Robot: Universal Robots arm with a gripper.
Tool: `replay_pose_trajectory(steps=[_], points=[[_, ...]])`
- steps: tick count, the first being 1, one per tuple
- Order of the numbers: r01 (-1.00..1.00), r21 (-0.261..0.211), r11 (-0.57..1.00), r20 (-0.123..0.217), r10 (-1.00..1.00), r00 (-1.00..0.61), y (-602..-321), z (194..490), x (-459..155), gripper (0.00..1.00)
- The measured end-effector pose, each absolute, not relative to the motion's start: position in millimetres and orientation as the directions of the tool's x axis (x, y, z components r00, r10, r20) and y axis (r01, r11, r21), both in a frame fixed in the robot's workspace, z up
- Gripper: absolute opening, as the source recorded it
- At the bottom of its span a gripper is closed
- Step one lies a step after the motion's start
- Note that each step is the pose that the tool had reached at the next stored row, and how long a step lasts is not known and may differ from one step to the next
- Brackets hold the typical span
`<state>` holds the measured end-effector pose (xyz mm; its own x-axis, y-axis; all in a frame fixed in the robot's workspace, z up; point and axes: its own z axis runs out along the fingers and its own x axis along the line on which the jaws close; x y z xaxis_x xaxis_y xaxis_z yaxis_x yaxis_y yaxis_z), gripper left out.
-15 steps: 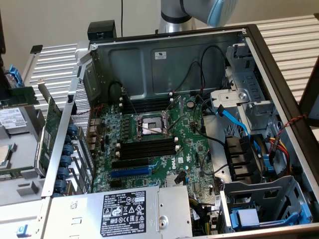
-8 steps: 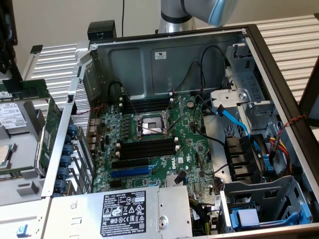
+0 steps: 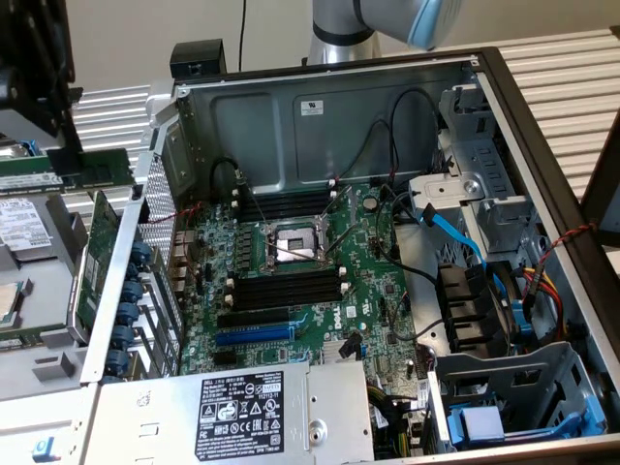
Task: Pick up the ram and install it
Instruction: 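Pick up the ram and move it above insertion slot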
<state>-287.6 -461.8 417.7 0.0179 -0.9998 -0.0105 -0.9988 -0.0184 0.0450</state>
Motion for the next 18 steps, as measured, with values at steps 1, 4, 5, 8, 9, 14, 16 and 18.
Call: replay_pose_trajectory(steps=[1,4,5,8,9,14,16,18], points=[[-0.999,0.045,-0.018,-0.01,-1.0,0.018,-461.8,417.8,-283.0,0.13],[-0.999,0.045,-0.018,-0.011,-1.0,0.018,-461.8,417.7,-269.5,0.13],[-0.999,0.045,-0.018,-0.011,-1.0,0.018,-461.8,417.8,-265.0,0.13],[-0.999,0.045,-0.018,-0.01,-1.0,0.018,-461.8,417.8,-251.1,0.13],[-0.999,0.045,-0.018,-0.01,-1.0,0.018,-461.8,417.8,-246.7,0.13],[-0.999,0.045,-0.018,-0.01,-1.0,0.018,-461.7,417.8,-224.0,0.13],[-0.999,0.045,-0.018,-0.01,-1.0,0.018,-461.6,417.8,-214.9,0.13],[-0.999,0.045,-0.018,-0.01,-1.0,0.018,-461.6,417.8,-205.6,0.13]])
